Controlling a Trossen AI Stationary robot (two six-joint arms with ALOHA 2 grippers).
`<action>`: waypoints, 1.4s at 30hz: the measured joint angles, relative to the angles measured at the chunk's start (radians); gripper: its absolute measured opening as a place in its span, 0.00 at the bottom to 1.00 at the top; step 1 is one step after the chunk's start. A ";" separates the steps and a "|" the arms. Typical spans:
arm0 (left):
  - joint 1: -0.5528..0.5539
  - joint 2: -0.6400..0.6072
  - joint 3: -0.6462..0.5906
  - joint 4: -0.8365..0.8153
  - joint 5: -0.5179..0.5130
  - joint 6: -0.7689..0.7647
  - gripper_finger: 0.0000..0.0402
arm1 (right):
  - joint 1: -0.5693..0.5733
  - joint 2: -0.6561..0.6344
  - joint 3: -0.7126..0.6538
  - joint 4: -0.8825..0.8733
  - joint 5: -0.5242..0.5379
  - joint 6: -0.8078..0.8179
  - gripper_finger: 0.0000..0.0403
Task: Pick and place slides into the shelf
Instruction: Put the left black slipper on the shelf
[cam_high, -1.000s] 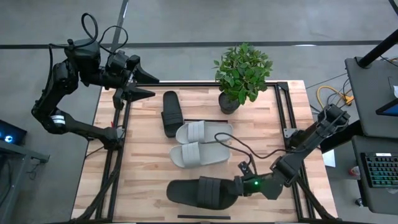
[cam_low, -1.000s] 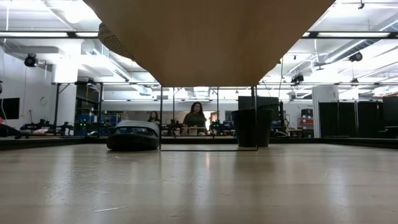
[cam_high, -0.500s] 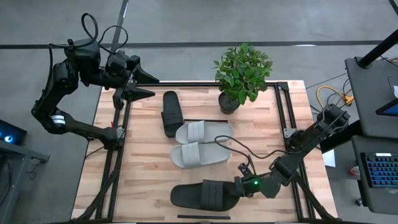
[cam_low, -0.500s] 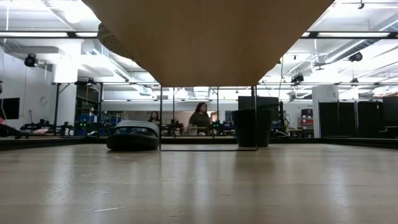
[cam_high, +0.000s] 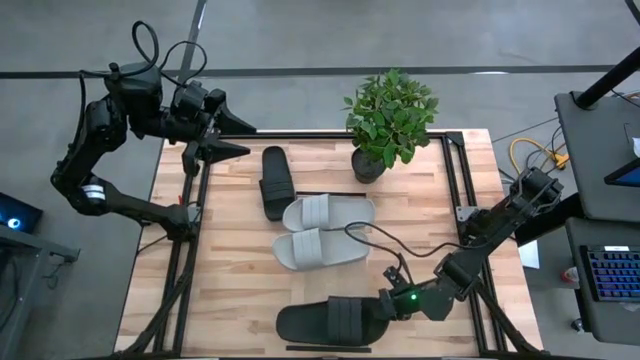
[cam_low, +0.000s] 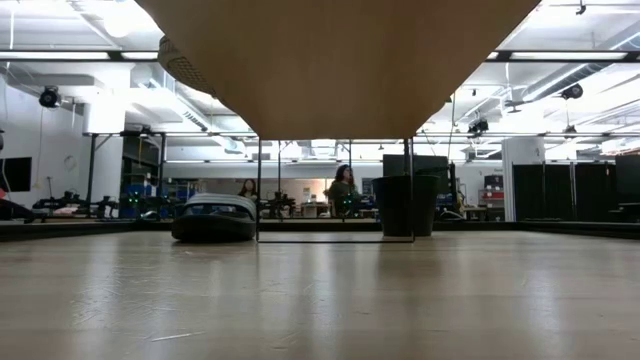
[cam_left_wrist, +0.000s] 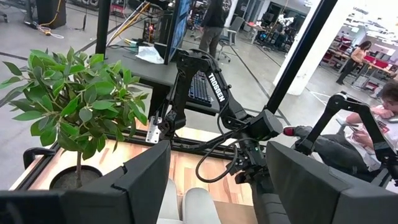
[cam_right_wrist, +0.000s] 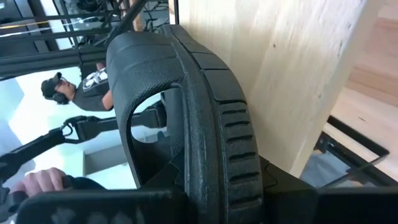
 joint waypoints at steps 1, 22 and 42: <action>0.000 0.001 0.000 0.000 0.001 -0.001 0.62 | 0.005 0.000 0.000 -0.006 0.002 0.002 0.13; 0.000 -0.001 0.000 0.001 0.005 -0.003 0.62 | 0.075 0.000 0.000 -0.068 0.091 0.039 0.13; 0.000 -0.001 0.000 0.000 0.006 -0.005 0.62 | 0.102 -0.020 0.000 -0.170 0.142 0.078 0.13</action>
